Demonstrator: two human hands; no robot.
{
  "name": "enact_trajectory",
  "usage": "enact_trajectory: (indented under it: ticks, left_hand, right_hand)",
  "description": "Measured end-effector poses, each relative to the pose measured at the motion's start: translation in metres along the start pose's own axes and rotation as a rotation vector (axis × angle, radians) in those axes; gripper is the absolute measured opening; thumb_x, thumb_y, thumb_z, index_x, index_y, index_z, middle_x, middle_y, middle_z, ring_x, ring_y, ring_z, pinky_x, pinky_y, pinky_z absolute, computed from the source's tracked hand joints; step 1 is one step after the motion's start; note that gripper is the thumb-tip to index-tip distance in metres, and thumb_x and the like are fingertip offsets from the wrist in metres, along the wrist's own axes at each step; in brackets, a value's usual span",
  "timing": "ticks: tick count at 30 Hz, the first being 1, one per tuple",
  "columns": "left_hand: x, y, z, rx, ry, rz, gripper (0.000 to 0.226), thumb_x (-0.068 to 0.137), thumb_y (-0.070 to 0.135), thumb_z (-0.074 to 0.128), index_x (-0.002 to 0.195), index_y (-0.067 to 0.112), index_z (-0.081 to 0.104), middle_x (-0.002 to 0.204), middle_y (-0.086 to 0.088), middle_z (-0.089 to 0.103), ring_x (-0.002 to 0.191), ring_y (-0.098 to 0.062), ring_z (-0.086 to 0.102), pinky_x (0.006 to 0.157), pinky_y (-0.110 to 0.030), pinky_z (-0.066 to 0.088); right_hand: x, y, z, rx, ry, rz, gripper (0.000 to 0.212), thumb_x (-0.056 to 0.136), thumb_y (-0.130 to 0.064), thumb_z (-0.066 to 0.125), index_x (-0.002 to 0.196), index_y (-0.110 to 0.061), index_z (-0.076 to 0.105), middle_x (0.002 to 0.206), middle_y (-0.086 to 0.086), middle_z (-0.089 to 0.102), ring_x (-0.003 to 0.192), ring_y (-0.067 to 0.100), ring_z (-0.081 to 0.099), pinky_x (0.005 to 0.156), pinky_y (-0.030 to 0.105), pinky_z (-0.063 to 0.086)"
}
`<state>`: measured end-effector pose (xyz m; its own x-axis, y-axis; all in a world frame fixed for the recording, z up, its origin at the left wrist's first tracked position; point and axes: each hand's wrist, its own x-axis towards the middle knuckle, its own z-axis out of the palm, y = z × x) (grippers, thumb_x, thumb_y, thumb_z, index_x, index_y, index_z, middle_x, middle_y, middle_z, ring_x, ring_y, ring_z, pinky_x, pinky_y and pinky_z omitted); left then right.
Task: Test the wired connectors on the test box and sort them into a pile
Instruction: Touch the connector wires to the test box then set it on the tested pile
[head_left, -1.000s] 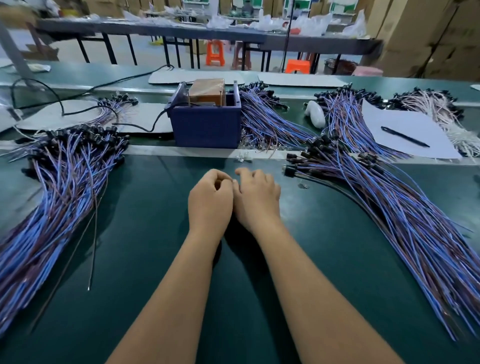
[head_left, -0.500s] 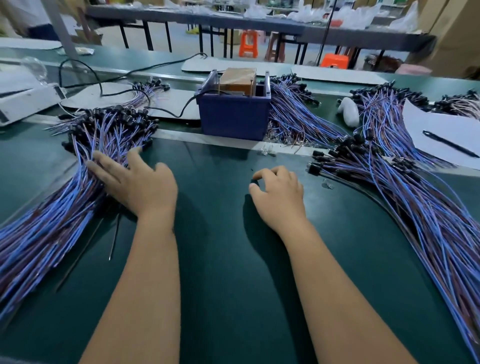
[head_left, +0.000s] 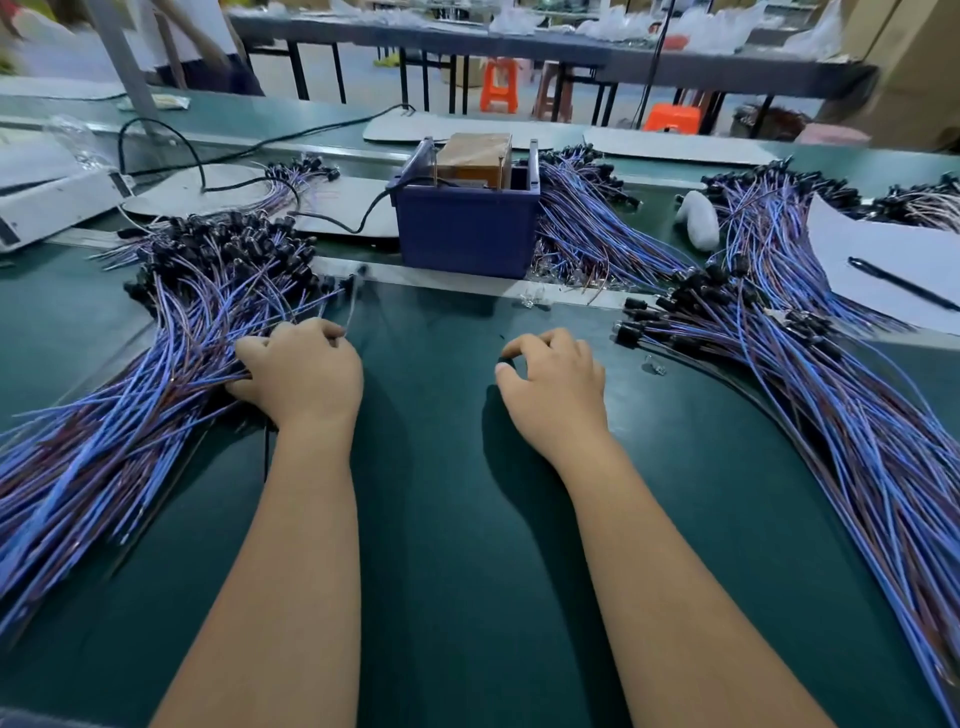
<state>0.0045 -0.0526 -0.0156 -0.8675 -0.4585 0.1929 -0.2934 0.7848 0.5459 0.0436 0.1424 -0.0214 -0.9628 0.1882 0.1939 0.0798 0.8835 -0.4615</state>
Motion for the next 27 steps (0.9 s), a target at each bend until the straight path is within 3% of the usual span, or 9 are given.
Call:
enact_trajectory:
  ticks: [4,8,13,15,18,21,24,27]
  left_hand:
    - [-0.007,0.006,0.001,-0.109,0.134,0.081,0.025,0.1,0.015,0.043,0.107,0.025,0.065,0.118,0.001,0.058,0.117,-0.032,0.034,0.089,-0.05,0.031]
    - [-0.014,0.016,0.003,-0.232,0.148,0.155,0.022,0.1,0.009,0.042,0.106,0.023,0.059,0.115,0.003,0.058,0.123,-0.027,0.034,0.088,-0.05,0.031]
    - [-0.018,0.021,0.007,-0.178,-0.044,0.308,0.028,0.097,0.007,0.044,0.102,0.028,0.063,0.102,0.006,0.062,0.118,-0.026,0.044,0.098,-0.063,0.028]
    - [-0.019,0.02,0.01,-0.1,-0.183,0.369,0.034,0.095,0.006,0.042,0.096,0.033,0.063,0.106,0.01,0.061,0.117,-0.024,0.046,0.103,-0.066,0.019]
    - [-0.018,0.02,0.012,-0.082,-0.235,0.399,0.035,0.091,0.008,0.045,0.082,0.038,0.061,0.109,0.017,0.059,0.118,-0.019,0.045,0.107,-0.066,0.016]
    - [-0.02,0.023,0.011,-0.194,-0.255,0.379,0.029,0.089,0.016,0.05,0.073,0.038,0.062,0.085,0.02,0.064,0.103,-0.012,0.053,0.11,-0.061,0.014]
    - [-0.025,0.027,0.01,-0.32,-0.273,0.329,0.021,0.09,0.025,0.053,0.079,0.037,0.066,0.052,0.014,0.056,0.07,-0.005,0.055,0.112,-0.053,0.02]
    - [-0.029,0.03,0.006,-0.416,-0.283,0.316,0.021,0.09,0.025,0.054,0.083,0.04,0.066,0.054,0.016,0.057,0.061,-0.01,0.054,0.11,-0.053,0.031]
  right_hand:
    - [0.0,0.0,-0.001,-0.001,-0.001,-0.002,0.026,0.096,-0.036,0.047,0.116,-0.027,0.061,0.12,-0.001,0.048,0.115,0.021,0.038,0.101,0.035,0.026]
    - [-0.001,-0.001,0.0,0.017,0.015,0.005,0.028,0.096,-0.033,0.047,0.12,-0.025,0.06,0.121,0.001,0.05,0.115,0.023,0.039,0.099,0.035,0.027]
    - [-0.001,-0.003,-0.001,0.208,0.168,0.021,0.062,0.091,-0.027,0.058,0.147,-0.018,0.032,0.133,0.005,0.047,0.122,0.025,0.041,0.103,0.037,0.028]
    - [-0.003,-0.004,-0.002,0.232,0.19,-0.023,0.076,0.088,-0.026,0.063,0.152,-0.018,0.021,0.143,0.005,0.039,0.129,0.025,0.036,0.106,0.037,0.027]
    - [-0.005,-0.005,-0.001,0.222,0.196,-0.105,0.087,0.086,-0.022,0.065,0.155,-0.022,0.013,0.144,0.003,0.038,0.129,0.023,0.035,0.107,0.038,0.028]
    - [-0.003,-0.003,0.001,0.017,0.115,-0.134,0.065,0.089,-0.03,0.059,0.149,-0.03,0.032,0.128,-0.005,0.054,0.122,0.02,0.039,0.102,0.035,0.018]
    - [-0.003,-0.003,0.003,-0.147,0.073,-0.16,0.027,0.094,-0.038,0.051,0.118,-0.036,0.062,0.117,-0.011,0.056,0.12,0.016,0.037,0.099,0.038,0.012]
    - [-0.004,-0.008,0.001,-0.242,0.119,-0.182,0.013,0.094,-0.037,0.052,0.097,-0.031,0.063,0.102,-0.009,0.06,0.109,0.02,0.044,0.088,0.039,0.015]
